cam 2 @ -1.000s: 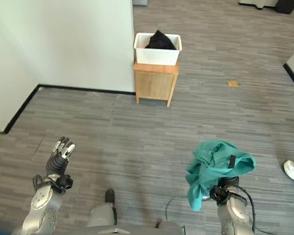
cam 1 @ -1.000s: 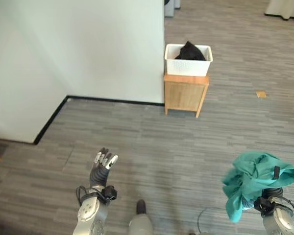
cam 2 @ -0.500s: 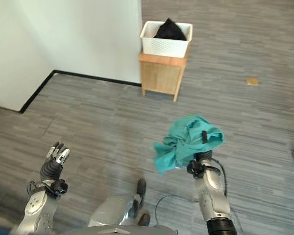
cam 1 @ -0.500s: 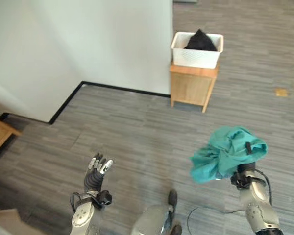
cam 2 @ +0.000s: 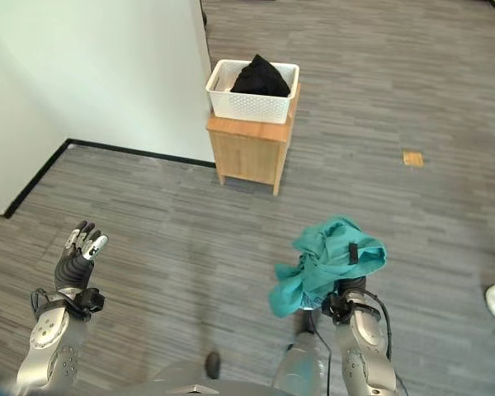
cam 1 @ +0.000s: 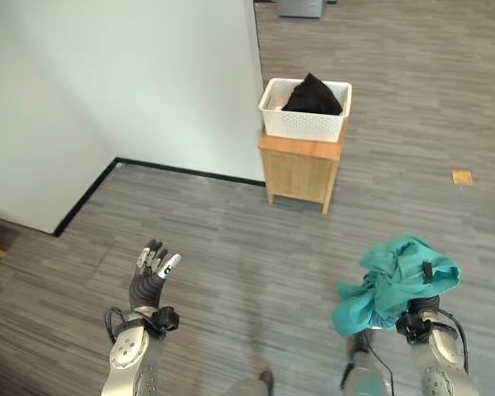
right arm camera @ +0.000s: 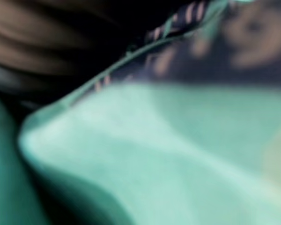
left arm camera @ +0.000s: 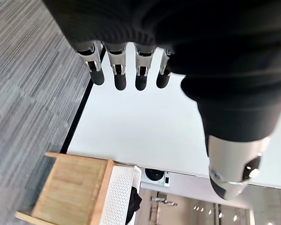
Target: Pick up bed clothes into laundry basket.
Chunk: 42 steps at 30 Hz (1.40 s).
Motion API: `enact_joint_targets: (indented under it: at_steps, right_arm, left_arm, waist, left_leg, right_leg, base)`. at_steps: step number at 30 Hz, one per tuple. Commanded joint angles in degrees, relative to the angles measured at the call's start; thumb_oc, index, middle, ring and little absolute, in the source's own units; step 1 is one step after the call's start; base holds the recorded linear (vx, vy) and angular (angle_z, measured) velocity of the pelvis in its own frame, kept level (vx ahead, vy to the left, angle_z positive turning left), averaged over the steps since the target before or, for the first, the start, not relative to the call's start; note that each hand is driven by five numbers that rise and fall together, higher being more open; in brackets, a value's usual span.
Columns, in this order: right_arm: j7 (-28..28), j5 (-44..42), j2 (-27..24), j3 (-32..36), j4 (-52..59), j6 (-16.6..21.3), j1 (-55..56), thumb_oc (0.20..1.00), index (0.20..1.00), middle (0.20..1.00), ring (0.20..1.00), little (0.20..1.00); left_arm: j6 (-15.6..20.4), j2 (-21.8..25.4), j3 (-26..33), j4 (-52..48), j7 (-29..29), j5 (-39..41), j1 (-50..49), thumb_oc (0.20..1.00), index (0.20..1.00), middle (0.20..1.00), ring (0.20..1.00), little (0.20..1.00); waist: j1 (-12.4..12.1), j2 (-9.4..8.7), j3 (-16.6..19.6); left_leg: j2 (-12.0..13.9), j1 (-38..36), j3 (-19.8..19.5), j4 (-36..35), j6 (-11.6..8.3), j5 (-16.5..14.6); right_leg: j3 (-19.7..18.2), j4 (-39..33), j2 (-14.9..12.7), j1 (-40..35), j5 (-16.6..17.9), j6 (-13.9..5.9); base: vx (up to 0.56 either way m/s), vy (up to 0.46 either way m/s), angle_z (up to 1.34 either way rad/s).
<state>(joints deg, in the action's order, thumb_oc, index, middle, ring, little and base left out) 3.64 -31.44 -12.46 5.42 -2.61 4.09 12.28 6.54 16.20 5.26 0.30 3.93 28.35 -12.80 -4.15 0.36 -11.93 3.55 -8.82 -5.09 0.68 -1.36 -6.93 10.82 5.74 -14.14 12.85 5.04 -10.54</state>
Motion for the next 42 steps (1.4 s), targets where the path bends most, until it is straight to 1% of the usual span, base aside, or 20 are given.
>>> enact_joint_targets:
  at_steps: [1, 3, 4, 5, 7, 10, 12, 14, 16, 18, 19, 20, 21, 23, 24, 27, 29, 33, 38, 42]
  right_arm:
    - [-1.3, -0.8, -1.1, 2.1, 4.5, 4.7, -3.2, 0.2, 0.2, 0.2, 0.2, 0.2]
    - [-0.9, -1.4, -2.0, 2.4, 4.1, 5.3, -3.6, 0.2, 0.2, 0.2, 0.2, 0.2]
    - [0.4, -2.5, -3.5, 3.7, 4.0, 6.2, -3.8, 0.2, 0.2, 0.2, 0.2, 0.2]
    - [0.3, -3.0, -3.9, 4.1, 4.3, 6.2, -3.6, 0.2, 0.2, 0.2, 0.2, 0.2]
    - [0.6, -2.8, -4.5, 4.3, 4.3, 6.2, -3.5, 0.2, 0.2, 0.2, 0.2, 0.2]
    - [1.5, -1.9, -4.7, 5.9, 4.5, 5.7, -3.8, 0.2, 0.2, 0.2, 0.2, 0.2]
    - [1.6, -1.2, -4.4, 5.7, 4.2, 6.0, -4.2, 0.2, 0.2, 0.2, 0.2, 0.2]
    - [1.8, 0.6, -4.9, 5.2, 4.0, 6.0, -4.8, 0.2, 0.2, 0.2, 0.2, 0.2]
    - [1.1, 1.1, -4.6, 4.6, 4.6, 5.6, -5.4, 0.2, 0.2, 0.2, 0.2, 0.2]
    - [1.0, 0.8, -3.2, 3.4, 4.9, 5.6, -6.7, 0.2, 0.2, 0.2, 0.2, 0.2]
    - [1.0, 0.8, -3.2, 3.5, 4.9, 5.6, -6.7, 0.2, 0.2, 0.2, 0.2, 0.2]
    - [0.8, 0.7, -2.6, 2.8, 4.8, 5.7, -7.0, 0.2, 0.2, 0.2, 0.2, 0.2]
    - [0.8, 0.8, -2.6, 2.8, 4.8, 5.7, -7.0, 0.2, 0.2, 0.2, 0.2, 0.2]
    - [0.2, 1.7, -2.0, 2.0, 5.3, 5.0, -6.6, 0.2, 0.2, 0.2, 0.2, 0.2]
    - [0.2, 2.7, -1.8, 2.3, 5.6, 4.5, -5.0, 0.2, 0.2, 0.2, 0.2, 0.2]
    - [0.3, 2.6, -1.2, 3.0, 6.4, 4.5, -3.9, 0.2, 0.2, 0.2, 0.2, 0.2]
    - [0.6, 2.7, -0.8, 3.5, 6.2, 4.2, -3.7, 0.2, 0.2, 0.2, 0.2, 0.2]
    - [1.1, 2.8, -0.1, 3.9, 6.4, 4.3, -3.0, 0.2, 0.2, 0.2, 0.2, 0.2]
    - [1.0, 3.4, 0.1, 3.7, 7.0, 4.5, -3.0, 0.2, 0.2, 0.2, 0.2, 0.2]
    - [2.2, 8.3, -4.1, 5.6, 8.2, 5.1, -4.8, 0.2, 0.2, 0.2, 0.2, 0.2]
  left_arm:
    - [3.5, 2.5, 0.5, -3.7, -0.2, -0.6, 1.4, 1.0, 1.0, 1.0, 1.0, 1.0]
    - [3.2, 2.1, 0.2, -3.8, -0.3, 0.1, 1.8, 1.0, 1.0, 1.0, 1.0, 1.0]
    - [2.7, 2.1, -0.8, -3.9, -0.2, 1.5, 3.2, 1.0, 1.0, 1.0, 1.0, 1.0]
    - [2.6, 1.9, -1.3, -4.0, -0.5, 2.1, 3.5, 1.0, 1.0, 1.0, 1.0, 1.0]
    - [2.3, 1.7, -1.6, -3.9, -0.4, 1.9, 3.5, 1.0, 1.0, 1.0, 1.0, 1.0]
    - [2.0, 1.8, -2.5, -3.2, -0.3, 1.2, 4.9, 1.0, 1.0, 1.0, 1.0, 1.0]
    - [1.8, 1.8, -2.7, -2.8, -0.9, -0.4, 4.6, 1.0, 1.0, 1.0, 1.0, 1.0]
    - [1.8, 1.9, -2.9, -2.6, -1.1, -1.4, 3.8, 1.0, 1.0, 1.0, 1.0, 1.0]
    - [1.9, 1.6, -2.8, -2.9, -1.5, -1.0, 3.7, 1.0, 1.0, 1.0, 1.0, 1.0]
    - [1.6, 1.7, -2.9, -2.9, -1.2, -1.0, 3.6, 1.0, 1.0, 1.0, 1.0, 1.0]
    - [1.6, 1.7, -2.9, -2.9, -1.2, -1.0, 3.6, 1.0, 1.0, 1.0, 1.0, 1.0]
    - [1.5, 1.8, -2.9, -2.8, -1.0, -1.4, 3.3, 1.0, 1.0, 1.0, 1.0, 1.0]
    - [1.5, 1.8, -2.8, -2.8, -1.0, -1.4, 3.3, 1.0, 1.0, 1.0, 1.0, 1.0]
    - [1.2, 1.9, -2.6, -3.0, -0.8, -1.6, 2.7, 1.0, 1.0, 1.0, 1.0, 1.0]
    - [1.0, 2.4, -3.0, -3.2, -1.0, -1.7, 2.4, 1.0, 1.0, 1.0, 1.0, 1.0]
    - [1.0, 3.0, -3.2, -3.5, -1.1, -1.9, 2.8, 1.0, 1.0, 1.0, 1.0, 1.0]
    - [0.9, 3.5, -3.3, -3.4, -1.5, -1.8, 2.8, 1.0, 1.0, 1.0, 1.0, 1.0]
    - [1.0, 3.7, -3.2, -2.5, -0.9, -2.5, 2.5, 1.0, 1.0, 1.0, 1.0, 1.0]
    - [1.2, 3.4, -2.4, -2.2, -1.1, -3.4, 1.9, 1.0, 1.0, 1.0, 1.0, 1.0]
    - [1.8, 1.5, -0.5, -2.3, 0.3, -1.4, 2.5, 1.0, 1.0, 1.0, 1.0, 1.0]
  waist:
    - [-0.6, -2.01, 1.4]
    - [-0.4, -1.95, 1.2]
    - [0.2, -2.62, 0.1]
    - [0.1, -3.08, -0.7]
    - [-0.2, -3.39, -1.2]
    - [-1.6, -3.48, -0.5]
    - [-2.4, -2.24, 0.8]
    - [-3.3, -1.52, 1.9]
    - [-2.8, -1.96, 2.7]
    - [-2.6, -2.14, 3.8]
    - [-2.7, -2.06, 3.9]
    - [-2.6, -2.01, 3.7]
    - [-2.7, -1.97, 3.8]
    - [-2.0, -1.44, 3.2]
    - [-0.3, -0.05, 2.3]
    - [0.4, 0.41, 2.2]
    - [0.7, 0.22, 1.7]
    - [1.9, -1.4, 1.8]
    - [1.3, -2.21, 2.2]
    - [1.2, -2.61, 3.1]
  left_leg:
    - [-0.4, 3.7, 4.7, 1.4, -0.87, 2.3]
    - [0.1, 6.1, 4.2, 7.3, -1.61, 2.6]
    - [2.1, 12.9, 6.5, 22.0, -2.06, 6.2]
    - [2.1, 15.3, 7.0, 28.0, -1.76, 6.6]
    - [1.5, 17.5, 7.1, 31.2, -1.76, 6.8]
    - [-1.0, 22.4, 10.1, 19.2, -1.36, 4.0]
    - [-3.1, 22.7, 11.4, 7.9, -1.25, 9.2]
    - [-3.6, 22.8, 11.1, 2.7, -1.67, 13.2]
    - [-4.1, 20.8, 12.8, 3.8, -0.84, 11.4]
    - [-5.5, 16.4, 12.6, 1.8, 2.04, 9.0]
    - [-5.4, 16.5, 12.7, 1.6, 2.13, 9.2]
    - [-6.1, 14.3, 13.3, 0.9, 3.41, 8.1]
    - [-6.1, 14.5, 13.4, 0.8, 3.52, 8.3]
    - [-6.7, 10.6, 13.5, -1.5, 5.16, 7.7]
    - [-6.0, 8.0, 11.8, -3.4, 5.6, 7.6]
    - [-5.1, 5.2, 11.3, -5.1, 4.21, 6.1]
    - [-4.2, 4.8, 11.4, -4.9, 3.08, 6.0]
    - [-3.3, 3.3, 9.0, -5.5, 0.93, 4.8]
    - [-1.8, 1.4, 9.2, -5.6, -0.4, 3.4]
    - [4.9, 1.4, 9.3, -0.9, -3.12, 2.5]
  right_leg:
    - [3.3, -1.5, 3.5, -7.3, -3.8, 1.49]
    - [4.3, -2.2, 4.2, -8.8, -4.5, 2.59]
    - [6.6, -3.8, 5.1, -12.1, -6.0, 5.12]
    - [7.3, -4.8, 5.6, -14.0, -6.7, 6.14]
    - [7.8, -5.3, 6.0, -15.2, -7.8, 6.73]
    - [9.3, -8.3, 6.1, -20.2, -9.5, 5.72]
    - [9.0, -9.0, 8.1, -21.2, -10.2, 5.23]
    - [8.8, -8.9, 8.9, -22.4, -10.9, 5.01]
    - [9.1, -7.4, 8.1, -23.4, -12.6, 4.6]
    - [8.9, 5.5, 3.3, -20.6, -11.3, 2.83]
    - [8.7, 5.7, 3.4, -20.2, -11.2, 2.82]
    - [8.9, 12.3, 0.6, -18.2, -7.7, 1.62]
    - [8.7, 12.5, 0.6, -17.9, -7.5, 1.6]
    - [8.3, 23.1, -2.5, -14.6, -2.0, 0.85]
    - [6.5, 29.3, -2.4, -10.1, -1.9, 1.58]
    - [9.9, 24.2, -7.8, -7.7, -2.6, 1.31]
    - [12.3, 17.6, -9.1, -8.4, -1.7, 1.33]
    - [4.8, 0.4, -4.0, -7.4, 0.6, -0.8]
    - [5.1, -5.3, -2.7, -6.9, 3.8, -2.25]
    - [5.2, -2.5, 1.9, -8.4, -2.5, 0.44]
  base:
    - [0.25, -0.284, 0.53]
    - [0.18, -0.275, 0.21]
    - [0.16, -0.363, 0.23]
    - [0.25, -0.454, 0.6]
    - [0.18, -0.183, 0.85]
    - [0.32, -0.073, 0.43]
    - [0.35, 0.019, 0.2]
    - [0.36, 0.039, 0.1]
    - [0.36, 0.08, -0.17]
    - [0.39, 0.214, -0.2]
    - [0.29, 0.222, -0.04]
    - [0.08, 0.096, -0.04]
    - [0.21, 0.171, -0.23]
    - [0.28, 0.177, -0.25]
    - [0.35, 0.107, 0.22]
    - [0.3, -0.071, 0.84]
    - [0.17, -0.193, 0.68]
    - [0.2, -0.242, 0.44]
    - [0.19, -0.238, 0.17]
    - [0.2, -0.411, -0.27]
